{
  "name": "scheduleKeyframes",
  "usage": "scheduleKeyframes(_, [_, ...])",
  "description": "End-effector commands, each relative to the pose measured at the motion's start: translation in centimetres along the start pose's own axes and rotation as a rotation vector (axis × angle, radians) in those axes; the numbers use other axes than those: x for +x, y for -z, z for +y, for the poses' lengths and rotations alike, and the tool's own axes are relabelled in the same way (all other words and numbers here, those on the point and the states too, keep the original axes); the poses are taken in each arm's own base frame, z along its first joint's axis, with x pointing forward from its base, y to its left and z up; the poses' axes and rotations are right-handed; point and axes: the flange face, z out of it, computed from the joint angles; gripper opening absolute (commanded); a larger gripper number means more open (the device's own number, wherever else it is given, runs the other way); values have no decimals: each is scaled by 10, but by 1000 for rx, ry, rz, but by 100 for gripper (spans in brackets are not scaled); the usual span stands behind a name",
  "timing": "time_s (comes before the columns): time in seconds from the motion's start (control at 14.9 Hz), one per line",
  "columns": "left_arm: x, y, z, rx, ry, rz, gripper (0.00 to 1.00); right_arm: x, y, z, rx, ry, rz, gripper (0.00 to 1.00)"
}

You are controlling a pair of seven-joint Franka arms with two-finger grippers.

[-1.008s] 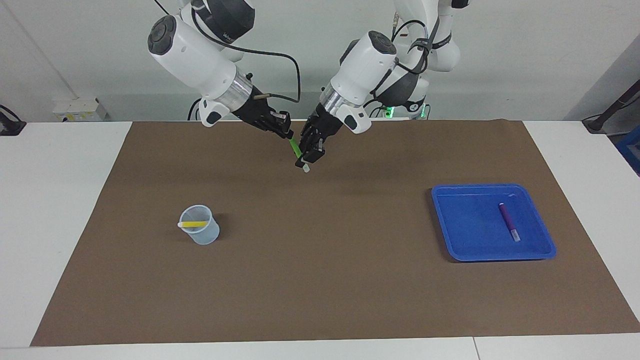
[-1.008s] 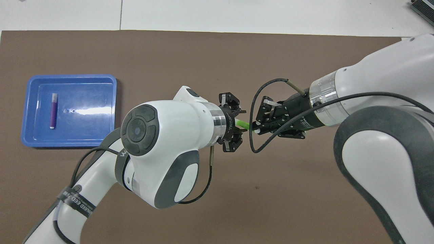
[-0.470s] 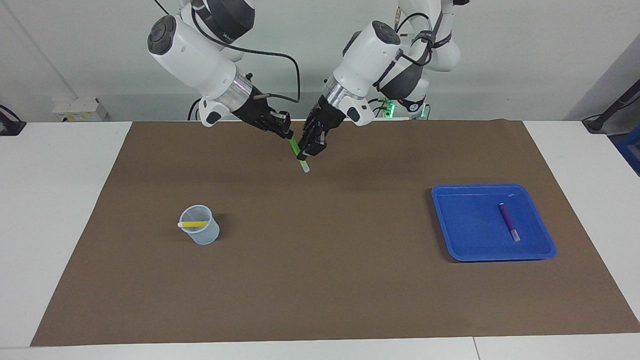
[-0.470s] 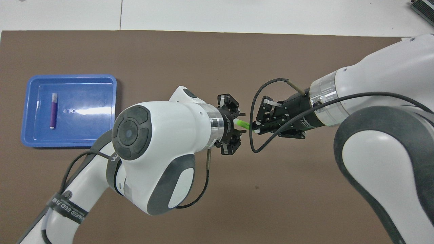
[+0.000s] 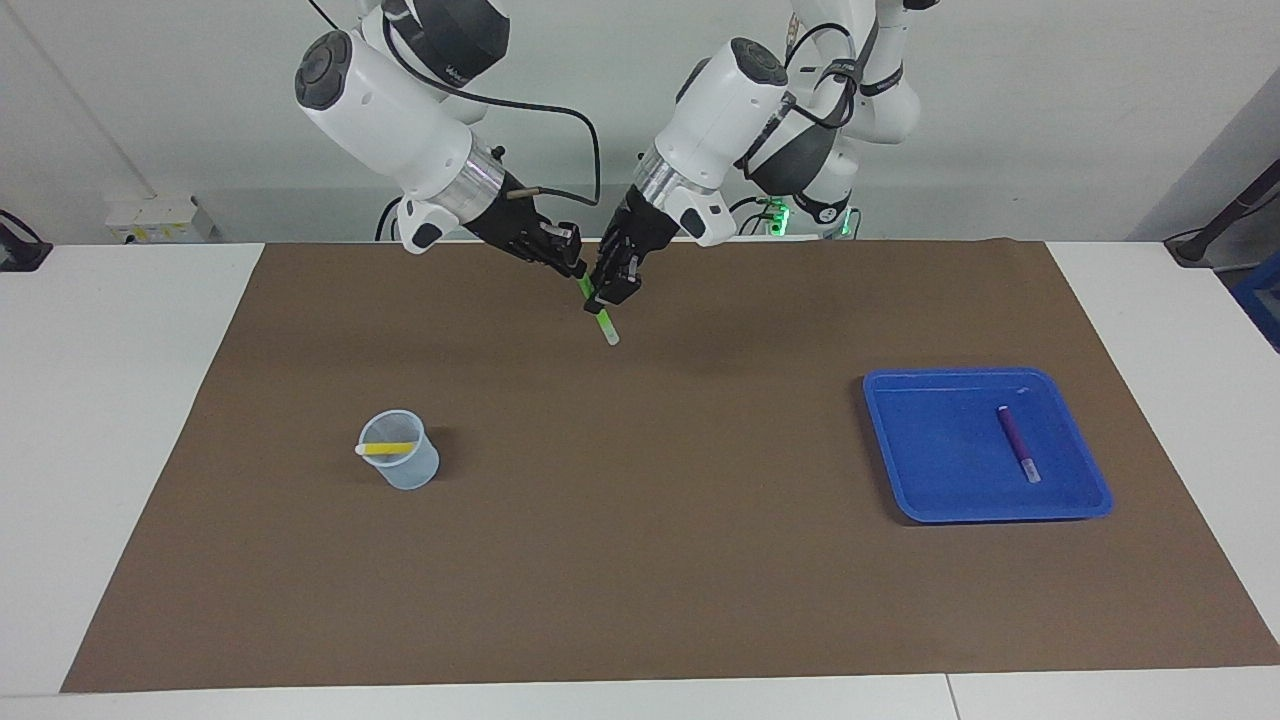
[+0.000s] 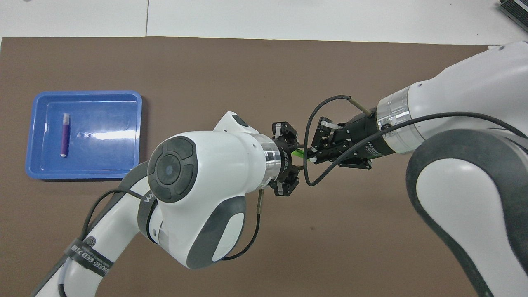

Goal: Right arm passes pens to left for tray arrangement
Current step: 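Grasp the green pen with the left gripper and open the right gripper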

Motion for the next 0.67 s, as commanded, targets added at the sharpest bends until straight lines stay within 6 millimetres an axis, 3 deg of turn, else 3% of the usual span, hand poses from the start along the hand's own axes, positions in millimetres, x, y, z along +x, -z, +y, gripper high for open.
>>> scheduleKeyframes(0.0, [4, 6, -9, 8, -7, 10, 32, -5, 3, 5, 36, -8, 2, 6])
scheduleKeyframes(0.27, [7, 8, -5, 1, -3, 10, 2, -5, 3, 5, 37, -9, 2, 10])
scheduleKeyframes(0.34, [6, 10, -4, -1, -2, 10, 0, -5, 4, 4, 37, -10, 3, 18])
scheduleKeyframes(0.4, [7, 9, -3, -1, -3, 12, 0, -5, 4, 4, 37, -14, 5, 38])
scheduleKeyframes(0.47, [6, 10, -3, -3, -2, 11, 0, -5, 4, 4, 36, -9, 5, 50])
scheduleKeyframes(0.6, [6, 9, -4, 0, -6, 13, 0, -3, 6, 3, 32, -3, 14, 69])
